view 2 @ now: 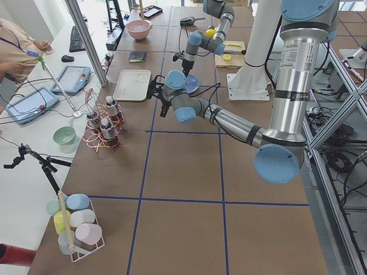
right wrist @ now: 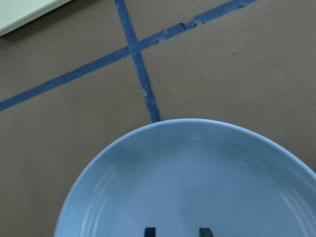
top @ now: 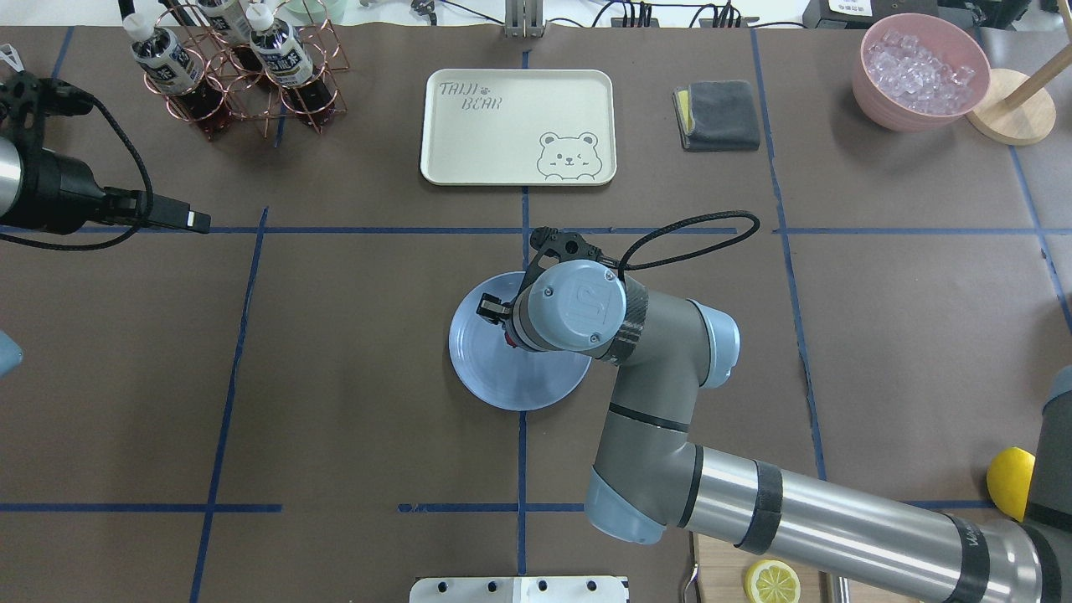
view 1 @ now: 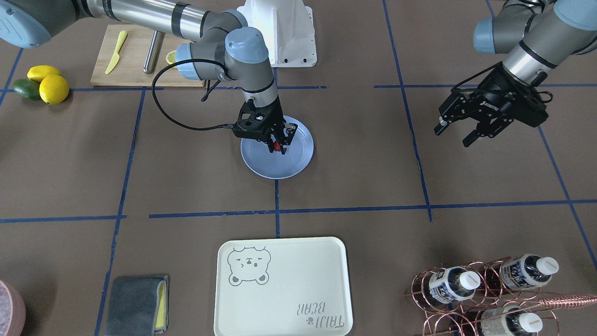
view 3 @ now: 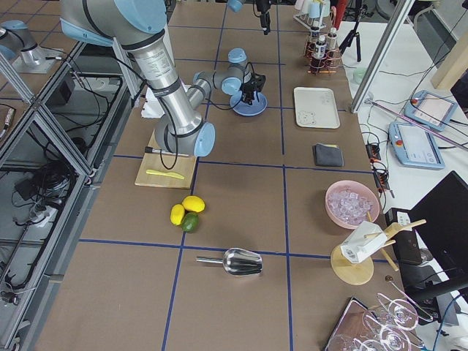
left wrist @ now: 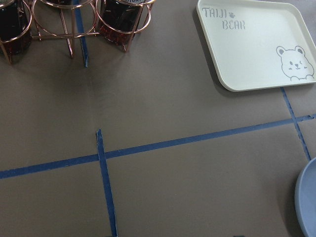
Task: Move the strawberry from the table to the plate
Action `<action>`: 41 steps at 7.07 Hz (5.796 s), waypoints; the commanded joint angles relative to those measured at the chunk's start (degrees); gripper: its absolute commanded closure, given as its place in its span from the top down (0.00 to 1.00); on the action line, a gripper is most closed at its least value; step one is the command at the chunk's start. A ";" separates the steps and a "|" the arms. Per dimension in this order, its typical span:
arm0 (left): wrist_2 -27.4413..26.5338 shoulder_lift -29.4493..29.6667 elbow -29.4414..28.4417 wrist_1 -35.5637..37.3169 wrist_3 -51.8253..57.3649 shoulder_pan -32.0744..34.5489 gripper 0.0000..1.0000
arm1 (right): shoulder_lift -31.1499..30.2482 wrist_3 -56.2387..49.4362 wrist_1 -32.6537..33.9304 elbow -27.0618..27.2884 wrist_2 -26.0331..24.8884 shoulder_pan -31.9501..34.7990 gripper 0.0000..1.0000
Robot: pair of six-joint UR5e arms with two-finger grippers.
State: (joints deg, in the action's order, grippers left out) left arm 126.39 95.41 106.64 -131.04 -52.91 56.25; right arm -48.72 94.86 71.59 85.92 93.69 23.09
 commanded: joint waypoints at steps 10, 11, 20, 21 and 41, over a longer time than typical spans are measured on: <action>0.00 -0.49 0.32 0.00 0.00 0.17 0.84 | 0.20 -0.29 0.22 -0.58 -0.44 -0.15 0.74; 0.00 -0.49 0.23 0.00 0.00 0.17 0.84 | 0.20 -0.29 0.13 -0.32 -0.44 -0.15 1.00; 7.00 -13.50 -7.99 0.17 45.97 21.47 0.84 | -39.31 -47.37 0.30 26.05 28.96 33.44 1.00; 9.55 -13.50 -10.29 0.78 51.88 25.97 0.84 | -42.48 -58.45 0.48 24.14 33.01 40.74 1.00; 9.49 -7.18 -7.77 36.55 62.67 35.33 1.00 | -42.51 -95.21 17.62 11.99 43.77 64.19 1.00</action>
State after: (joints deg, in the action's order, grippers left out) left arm 135.97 87.74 99.01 -94.58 9.82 91.57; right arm -91.20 -0.26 89.23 97.88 137.45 87.31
